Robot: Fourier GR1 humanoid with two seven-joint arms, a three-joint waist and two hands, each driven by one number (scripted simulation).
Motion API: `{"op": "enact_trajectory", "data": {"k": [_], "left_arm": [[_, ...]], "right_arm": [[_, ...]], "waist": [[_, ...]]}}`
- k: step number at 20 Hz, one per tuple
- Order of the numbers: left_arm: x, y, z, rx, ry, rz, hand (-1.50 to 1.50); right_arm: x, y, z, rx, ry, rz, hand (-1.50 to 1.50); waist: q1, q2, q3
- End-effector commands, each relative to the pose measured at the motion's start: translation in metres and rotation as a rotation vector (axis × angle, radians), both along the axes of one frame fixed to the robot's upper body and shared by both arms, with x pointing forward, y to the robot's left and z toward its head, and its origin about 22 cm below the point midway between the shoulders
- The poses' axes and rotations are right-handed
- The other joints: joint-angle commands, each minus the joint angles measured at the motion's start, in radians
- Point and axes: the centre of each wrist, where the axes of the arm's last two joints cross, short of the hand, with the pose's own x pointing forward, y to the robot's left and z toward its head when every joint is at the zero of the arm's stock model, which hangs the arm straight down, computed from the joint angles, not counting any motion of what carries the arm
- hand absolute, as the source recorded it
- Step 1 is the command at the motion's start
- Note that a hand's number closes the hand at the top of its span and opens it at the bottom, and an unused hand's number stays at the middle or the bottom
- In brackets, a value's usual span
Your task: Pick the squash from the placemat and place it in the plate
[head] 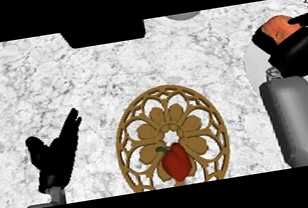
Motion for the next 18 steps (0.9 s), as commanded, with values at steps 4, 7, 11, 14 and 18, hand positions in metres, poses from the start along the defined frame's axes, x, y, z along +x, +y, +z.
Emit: {"op": "enact_trajectory", "data": {"k": [4, 7, 11, 14, 18], "left_arm": [[-0.005, -0.003, -0.002, -0.022, 0.055, -0.019, 0.0], [0.002, -0.01, -0.002, -0.013, 0.053, -0.01, 0.0], [-0.005, -0.002, -0.01, -0.008, 0.05, -0.012, 0.0], [0.001, 0.002, -0.003, -0.006, 0.049, -0.017, 0.0], [-0.004, -0.003, -0.011, -0.031, 0.058, -0.03, 0.0]], "right_arm": [[-0.013, -0.076, -0.026, 0.106, -0.128, -0.136, 1.5], [-0.021, -0.117, -0.026, 0.116, -0.14, -0.158, 1.5], [-0.024, -0.148, -0.043, 0.108, -0.134, -0.184, 1.5], [-0.021, -0.142, -0.052, 0.371, 0.127, -0.205, -1.5], [-0.026, -0.157, -0.067, 0.465, 0.163, -0.124, -1.5]], "waist": [[0.004, 0.002, -0.005], [0.0, 0.002, -0.005], [0.009, 0.004, -0.004], [0.006, 0.003, -0.004], [0.015, 0.007, -0.003]]}}
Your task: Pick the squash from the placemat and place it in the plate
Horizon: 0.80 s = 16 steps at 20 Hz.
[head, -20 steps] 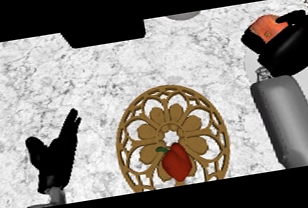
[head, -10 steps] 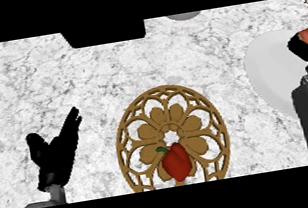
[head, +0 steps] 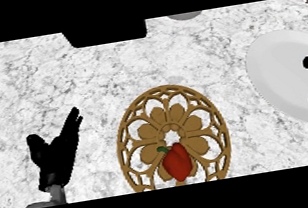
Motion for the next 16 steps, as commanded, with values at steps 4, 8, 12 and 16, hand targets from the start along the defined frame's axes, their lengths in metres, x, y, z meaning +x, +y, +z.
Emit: {"op": "enact_trajectory", "data": {"k": [4, 8, 12, 16], "left_arm": [[-0.01, -0.004, -0.014, -0.009, 0.04, 0.011, 0.0], [-0.008, -0.001, -0.015, -0.027, 0.035, -0.008, 0.0], [0.0, -0.007, -0.007, -0.01, 0.049, -0.003, 0.0], [-0.017, -0.011, -0.027, -0.018, 0.047, -0.009, 0.0]], "right_arm": [[-0.016, -0.034, -0.017, 0.082, -0.064, 0.12, -1.5], [-0.012, -0.024, -0.013, -0.003, -0.236, 0.155, -1.5], [-0.015, -0.026, 0.001, -0.03, -0.423, 0.127, -1.5], [-0.034, -0.039, -0.003, 0.006, -0.494, 0.112, -1.5]], "waist": [[0.009, 0.007, -0.002], [0.008, 0.008, -0.002], [-0.005, 0.004, -0.002], [-0.009, 0.0, -0.006]]}}
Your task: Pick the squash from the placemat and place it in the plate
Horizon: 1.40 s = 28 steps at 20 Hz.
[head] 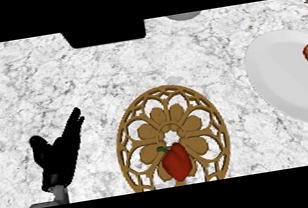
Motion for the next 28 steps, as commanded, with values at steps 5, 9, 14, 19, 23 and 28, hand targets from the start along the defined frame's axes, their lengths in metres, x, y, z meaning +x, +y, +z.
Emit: {"op": "enact_trajectory", "data": {"k": [5, 9, 14, 19, 23, 28], "left_arm": [[-0.002, -0.009, 0.0, -0.001, 0.055, 0.008, 0.0], [-0.008, 0.0, -0.004, -0.014, 0.066, 0.02, 0.0], [-0.005, 0.017, 0.003, -0.029, 0.078, 0.026, 0.0], [-0.016, -0.005, -0.014, -0.016, 0.057, 0.001, 0.0], [-0.008, 0.0, -0.015, -0.009, 0.071, -0.008, 0.0], [-0.011, -0.002, -0.013, 0.005, 0.052, 0.008, 0.0]], "right_arm": [[-0.066, -0.001, -0.026, 0.085, -0.163, 0.114, -1.5], [-0.102, 0.045, -0.033, 0.127, -0.164, 0.207, -1.5], [-0.157, 0.046, -0.04, 0.132, -0.13, 0.279, -1.5], [-0.181, 0.087, -0.031, 0.131, -0.036, 0.293, -1.5], [-0.191, 0.1, -0.018, 0.127, -0.019, 0.298, -1.5], [-0.191, 0.132, -0.032, 0.134, 0.013, 0.285, -1.5]], "waist": [[-0.016, -0.002, -0.007], [-0.027, -0.006, -0.009], [-0.021, -0.003, -0.008], [-0.014, -0.001, -0.009], [-0.013, 0.001, -0.009], [-0.008, 0.001, -0.009]]}}
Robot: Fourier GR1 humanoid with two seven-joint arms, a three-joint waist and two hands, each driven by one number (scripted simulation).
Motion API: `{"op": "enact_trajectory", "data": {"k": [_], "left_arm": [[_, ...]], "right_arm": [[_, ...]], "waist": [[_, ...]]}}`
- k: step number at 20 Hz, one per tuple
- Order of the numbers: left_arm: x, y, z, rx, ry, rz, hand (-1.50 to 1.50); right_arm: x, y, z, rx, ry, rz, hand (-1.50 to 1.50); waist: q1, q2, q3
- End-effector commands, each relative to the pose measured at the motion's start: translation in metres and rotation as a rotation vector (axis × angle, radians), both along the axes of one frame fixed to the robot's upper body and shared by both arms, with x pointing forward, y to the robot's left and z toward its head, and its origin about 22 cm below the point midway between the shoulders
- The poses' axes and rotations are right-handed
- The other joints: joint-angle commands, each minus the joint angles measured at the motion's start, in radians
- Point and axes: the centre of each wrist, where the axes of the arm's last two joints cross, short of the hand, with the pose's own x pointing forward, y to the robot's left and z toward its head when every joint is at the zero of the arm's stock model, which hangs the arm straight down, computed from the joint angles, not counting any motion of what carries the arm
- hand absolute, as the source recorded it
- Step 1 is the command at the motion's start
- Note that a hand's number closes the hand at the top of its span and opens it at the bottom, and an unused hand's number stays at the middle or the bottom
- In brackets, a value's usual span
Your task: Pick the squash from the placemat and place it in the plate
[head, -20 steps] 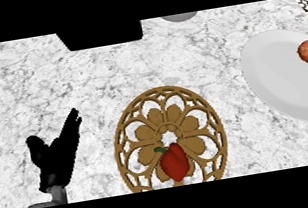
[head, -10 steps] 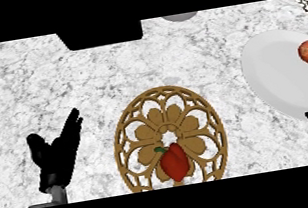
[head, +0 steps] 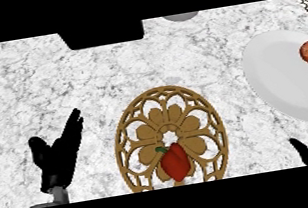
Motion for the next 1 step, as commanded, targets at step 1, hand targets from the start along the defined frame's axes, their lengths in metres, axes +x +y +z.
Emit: {"op": "enact_trajectory", "data": {"k": [1], "left_arm": [[0.0025, -0.0055, -0.0113, -0.024, 0.048, 0.002, 0.0]], "right_arm": [[-0.0162, 0.0127, 0.0149, -0.017, 0.004, -0.003, -1.5]], "waist": [[0.0, 0.006, -0.005]]}}
